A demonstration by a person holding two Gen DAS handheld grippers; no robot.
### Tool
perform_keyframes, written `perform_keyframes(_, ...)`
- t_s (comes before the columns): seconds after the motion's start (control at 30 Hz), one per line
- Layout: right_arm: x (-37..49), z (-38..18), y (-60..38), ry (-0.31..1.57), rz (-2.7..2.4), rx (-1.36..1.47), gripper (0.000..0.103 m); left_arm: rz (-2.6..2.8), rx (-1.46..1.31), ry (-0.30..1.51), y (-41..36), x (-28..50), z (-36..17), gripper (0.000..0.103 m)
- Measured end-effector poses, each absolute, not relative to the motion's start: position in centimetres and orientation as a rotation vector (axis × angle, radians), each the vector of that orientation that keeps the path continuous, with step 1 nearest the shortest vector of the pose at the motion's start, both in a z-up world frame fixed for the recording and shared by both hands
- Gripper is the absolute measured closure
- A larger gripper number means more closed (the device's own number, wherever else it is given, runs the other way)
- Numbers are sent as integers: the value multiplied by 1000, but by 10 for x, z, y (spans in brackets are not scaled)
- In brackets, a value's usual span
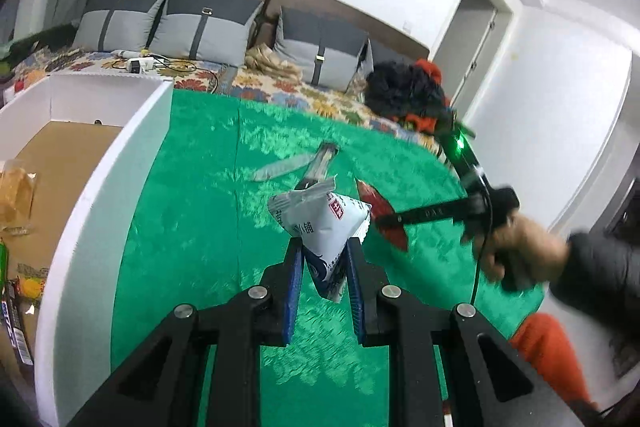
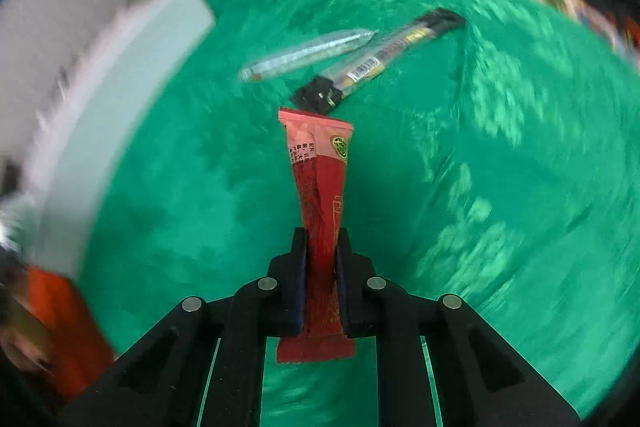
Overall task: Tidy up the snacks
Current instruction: 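Grasp the red packet with the right tool while the left tool holds the white packet, then carry both packets into the white box and open both tools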
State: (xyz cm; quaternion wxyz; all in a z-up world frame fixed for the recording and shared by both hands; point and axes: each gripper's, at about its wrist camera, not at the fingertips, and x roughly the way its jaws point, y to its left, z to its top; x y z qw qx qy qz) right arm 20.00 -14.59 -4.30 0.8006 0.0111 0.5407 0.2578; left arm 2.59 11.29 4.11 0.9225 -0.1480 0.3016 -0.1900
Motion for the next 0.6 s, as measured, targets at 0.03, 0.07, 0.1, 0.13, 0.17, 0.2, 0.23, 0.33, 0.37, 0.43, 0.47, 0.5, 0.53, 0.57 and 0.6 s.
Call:
perform_keyframes(0.03,197,-37,-150,1151,556,109,90,-389,-314,611,115,25,45,83)
perform_keyframes(0.07,198,-33,-152,1143,564,159,91,-387,-328,597,120,24,51,83)
perform_keyframes(0.1,197,-26,-151,1131,578,203,91,-384,-344,579,125,22,60,83)
perform_keyframes(0.13,196,-15,-146,1114,599,245,91,-380,-356,561,131,20,67,83)
perform_keyframes(0.17,196,-5,-140,1103,615,268,91,-373,-364,545,137,18,74,83)
perform_keyframes(0.2,196,7,-132,1088,642,299,91,-359,-376,519,147,15,84,83)
perform_keyframes(0.23,194,16,-125,1076,665,320,91,-348,-387,502,156,13,92,83)
perform_keyframes(0.33,197,53,-87,1026,768,383,91,-298,-406,465,185,10,110,83)
perform_keyframes(0.37,197,65,-68,1012,807,403,91,-275,-405,455,197,9,114,83)
perform_keyframes(0.43,195,86,-34,994,877,440,91,-203,-374,448,225,10,122,83)
perform_keyframes(0.47,196,94,-12,990,922,461,91,-182,-364,453,234,11,122,83)
perform_keyframes(0.5,194,100,6,989,952,472,91,-146,-348,466,249,13,122,83)
perform_keyframes(0.53,192,105,28,990,979,472,91,-110,-332,476,261,15,121,83)
perform_keyframes(0.57,191,109,52,992,1001,464,91,-80,-316,488,271,15,119,83)
perform_keyframes(0.6,190,110,71,996,1016,455,91,-41,-296,510,285,18,115,82)
